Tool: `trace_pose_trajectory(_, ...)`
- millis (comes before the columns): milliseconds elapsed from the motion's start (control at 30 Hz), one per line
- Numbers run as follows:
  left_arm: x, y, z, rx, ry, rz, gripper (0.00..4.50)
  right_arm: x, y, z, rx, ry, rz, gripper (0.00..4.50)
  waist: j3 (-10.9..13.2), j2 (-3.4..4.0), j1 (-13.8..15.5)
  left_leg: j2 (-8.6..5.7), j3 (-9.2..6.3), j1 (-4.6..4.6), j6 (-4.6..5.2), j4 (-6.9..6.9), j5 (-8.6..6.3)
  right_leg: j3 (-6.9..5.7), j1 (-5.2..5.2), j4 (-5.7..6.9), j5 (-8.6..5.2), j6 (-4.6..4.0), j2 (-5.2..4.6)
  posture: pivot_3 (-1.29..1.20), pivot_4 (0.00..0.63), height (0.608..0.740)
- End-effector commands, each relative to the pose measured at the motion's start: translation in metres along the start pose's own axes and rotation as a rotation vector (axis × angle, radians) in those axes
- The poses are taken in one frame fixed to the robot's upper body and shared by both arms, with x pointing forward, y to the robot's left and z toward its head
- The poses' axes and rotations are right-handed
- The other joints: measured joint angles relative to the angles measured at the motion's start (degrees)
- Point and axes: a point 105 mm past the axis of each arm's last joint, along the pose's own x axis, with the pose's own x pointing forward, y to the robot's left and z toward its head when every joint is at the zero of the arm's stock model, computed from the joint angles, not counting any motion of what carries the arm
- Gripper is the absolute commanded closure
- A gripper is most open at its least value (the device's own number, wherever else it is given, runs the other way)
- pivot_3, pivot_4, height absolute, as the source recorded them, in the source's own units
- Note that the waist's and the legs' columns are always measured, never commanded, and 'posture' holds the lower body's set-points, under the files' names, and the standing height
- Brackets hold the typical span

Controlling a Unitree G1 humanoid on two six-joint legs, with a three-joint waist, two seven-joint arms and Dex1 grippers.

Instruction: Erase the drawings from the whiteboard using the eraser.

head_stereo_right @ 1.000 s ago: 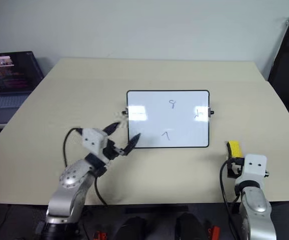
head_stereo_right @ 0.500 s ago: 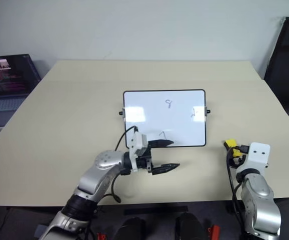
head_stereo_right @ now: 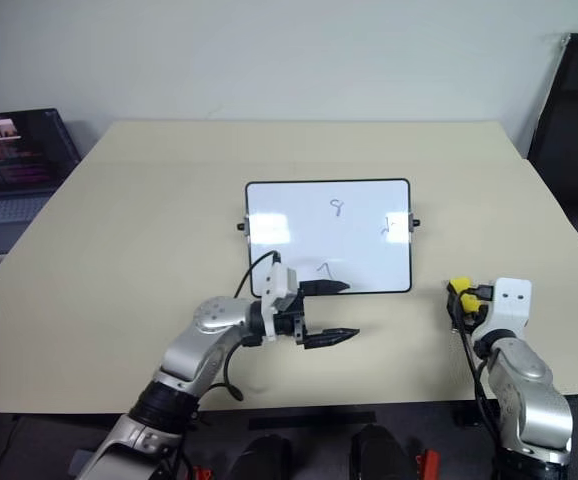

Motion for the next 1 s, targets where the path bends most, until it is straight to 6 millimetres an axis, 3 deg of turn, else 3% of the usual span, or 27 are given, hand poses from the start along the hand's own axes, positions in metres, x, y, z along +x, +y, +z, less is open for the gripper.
trace_pose_trajectory(33,0.0012,0.0004,0.0099,0.041,-0.029,-0.006,0.00,0.0048,-0.0039,0.0127,-0.002,-0.043,0.010,0.03,0.00,0.00,0.01,0.00,0.00,0.00,0.00,-0.01,0.00,-0.01,0.00,-0.01,0.00,0.00,0.00,0.00,0.150,0.740)
trace_pose_trajectory(467,-0.0018,0.0037,0.0086,0.059,-0.014,0.029,0.00,0.0145,-0.0097,0.0181,-0.007,-0.058,0.015,0.03,0.02,-0.01,0.01,0.00,0.01,-0.01,0.00,-0.03,0.00,0.01,-0.02,-0.04,0.00,0.00,0.00,0.00,0.150,0.740)
trace_pose_trajectory(567,-0.0001,0.0031,0.0085,0.060,-0.016,0.030,0.00,0.0139,-0.0105,0.0199,0.000,-0.064,0.010,0.62,0.02,-0.01,0.01,0.00,0.01,-0.02,0.00,-0.03,0.00,0.01,-0.02,-0.04,0.00,0.00,0.00,0.00,0.150,0.740)
trace_pose_trajectory(800,0.0009,0.0058,0.0092,0.069,-0.017,0.035,0.00,0.0123,-0.0112,0.0209,0.030,-0.064,0.000,3.19,0.03,-0.01,0.01,0.00,0.01,-0.02,0.00,-0.04,0.00,0.01,-0.02,-0.04,0.00,0.01,0.00,0.00,0.150,0.740)
trace_pose_trajectory(1000,0.0017,0.0065,0.0094,0.075,-0.017,0.034,0.00,0.0107,-0.0119,0.0210,0.039,-0.067,-0.008,3.35,0.03,-0.01,0.02,0.00,0.01,-0.02,0.00,-0.04,0.00,0.01,-0.02,-0.06,0.00,0.01,0.00,0.00,0.150,0.740)
